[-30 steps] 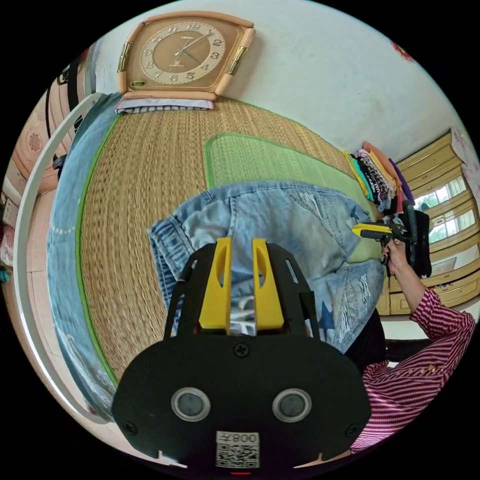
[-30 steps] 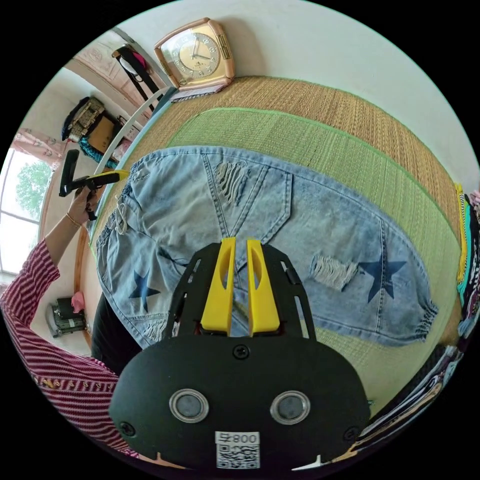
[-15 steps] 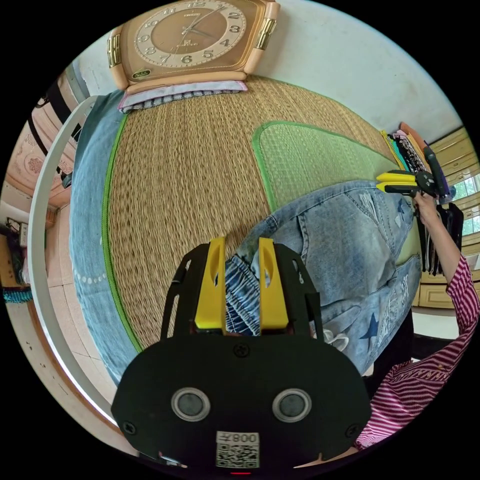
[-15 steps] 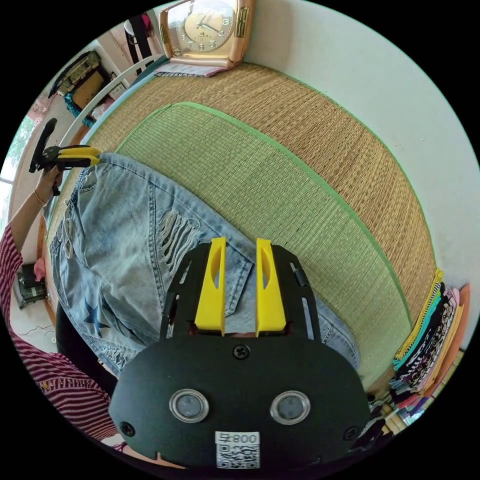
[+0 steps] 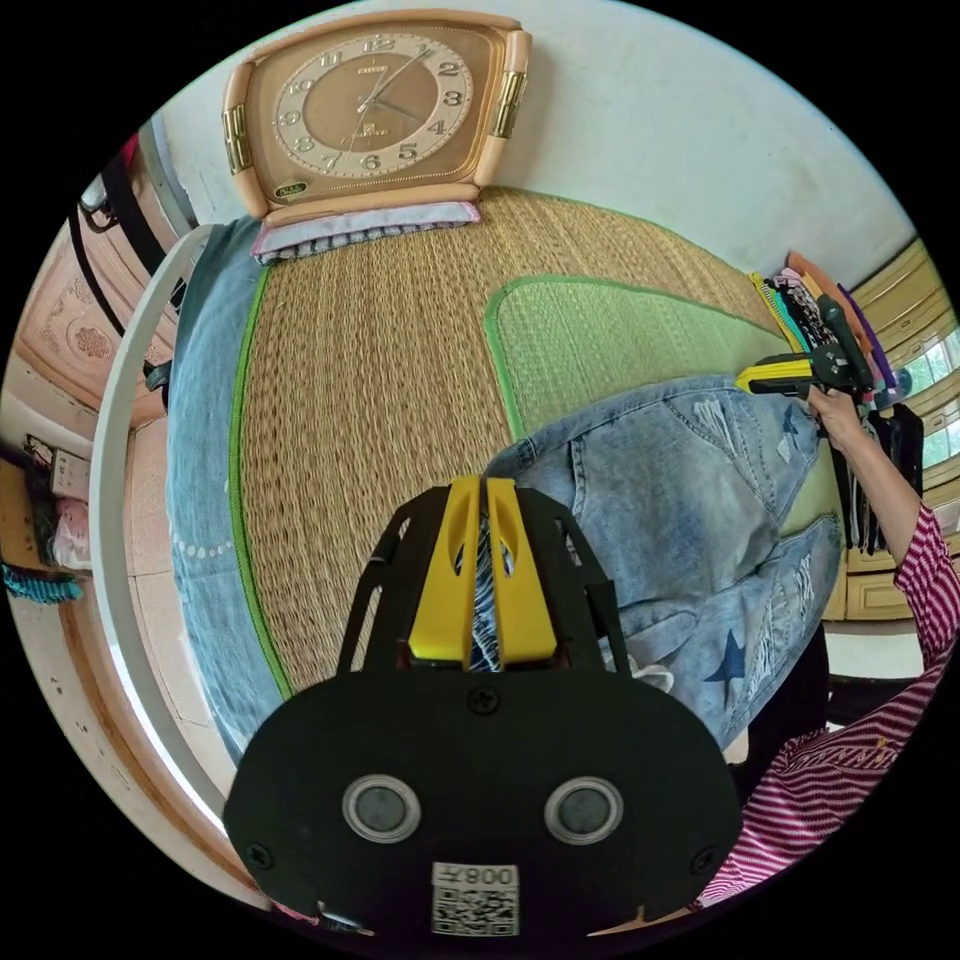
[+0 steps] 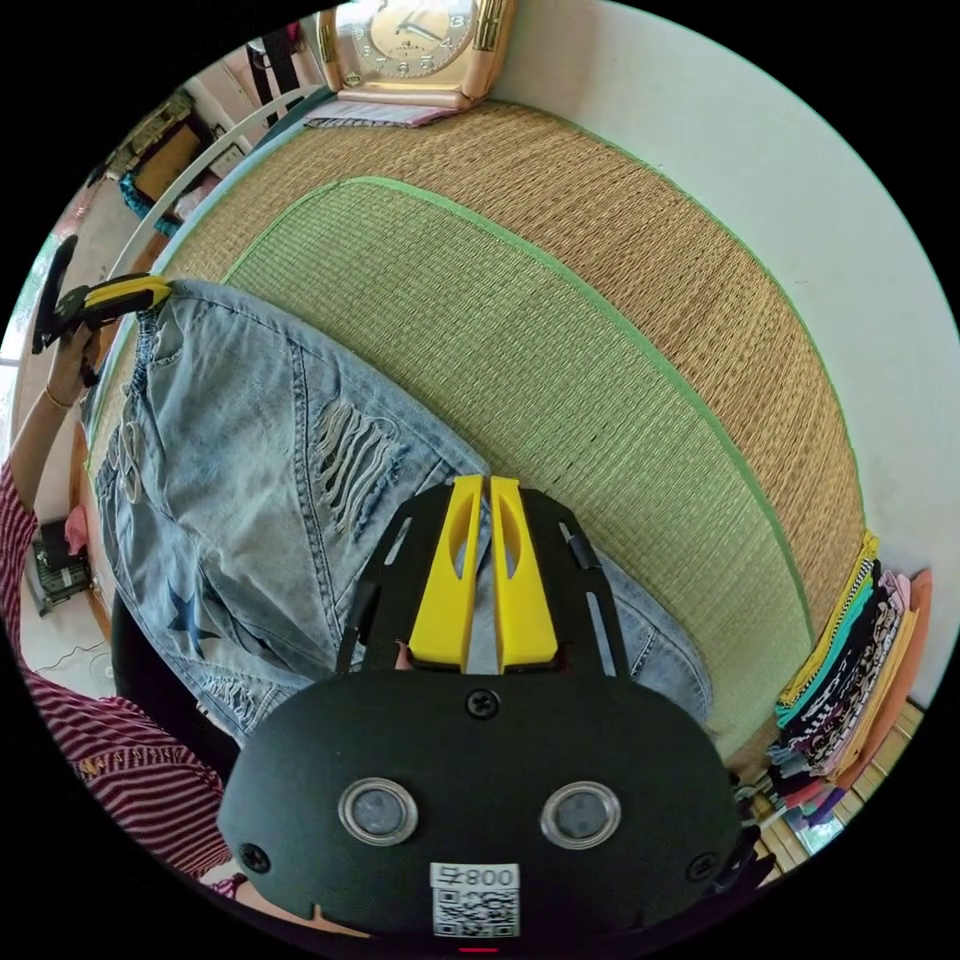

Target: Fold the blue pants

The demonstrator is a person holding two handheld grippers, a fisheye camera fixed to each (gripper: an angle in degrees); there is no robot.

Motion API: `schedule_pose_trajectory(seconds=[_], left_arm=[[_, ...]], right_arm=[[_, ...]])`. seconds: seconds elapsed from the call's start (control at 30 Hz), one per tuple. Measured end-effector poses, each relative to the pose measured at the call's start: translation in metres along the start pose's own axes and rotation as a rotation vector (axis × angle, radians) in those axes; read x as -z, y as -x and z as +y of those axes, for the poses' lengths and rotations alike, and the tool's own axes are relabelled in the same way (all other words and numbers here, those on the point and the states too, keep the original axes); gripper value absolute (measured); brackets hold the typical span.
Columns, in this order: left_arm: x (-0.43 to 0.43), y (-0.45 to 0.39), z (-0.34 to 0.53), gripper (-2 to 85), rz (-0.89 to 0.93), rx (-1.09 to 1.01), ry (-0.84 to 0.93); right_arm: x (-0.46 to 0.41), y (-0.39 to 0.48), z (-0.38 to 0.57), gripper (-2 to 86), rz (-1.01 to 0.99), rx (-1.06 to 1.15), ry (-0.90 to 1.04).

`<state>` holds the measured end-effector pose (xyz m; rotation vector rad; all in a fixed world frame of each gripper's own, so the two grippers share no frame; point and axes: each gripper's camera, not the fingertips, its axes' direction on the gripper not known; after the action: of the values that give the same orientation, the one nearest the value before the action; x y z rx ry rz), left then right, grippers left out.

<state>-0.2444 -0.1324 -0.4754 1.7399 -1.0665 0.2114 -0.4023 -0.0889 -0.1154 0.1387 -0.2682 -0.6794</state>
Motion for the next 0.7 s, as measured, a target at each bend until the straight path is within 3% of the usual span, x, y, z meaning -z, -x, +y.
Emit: schedule_pose_trajectory(seconds=[0.3,0.47,0.7], left_arm=[[0.072,-0.023,0.067,0.4,0.035,-0.064,-0.126],[0.103,-0.042,0.122,0.2,0.053,-0.099,-0.161],[0.117,-0.064,0.216,0.1,0.074,-0.102,-0.143]], right_arm=[[0.112,-0.006,0.077,0.7,0.003,-0.026,-0.109],[0.184,0.018,0.170,0.5,-0.015,-0.027,-0.204],[0.220,0.079,0.286,0.5,-0.072,-0.020,-0.268]])
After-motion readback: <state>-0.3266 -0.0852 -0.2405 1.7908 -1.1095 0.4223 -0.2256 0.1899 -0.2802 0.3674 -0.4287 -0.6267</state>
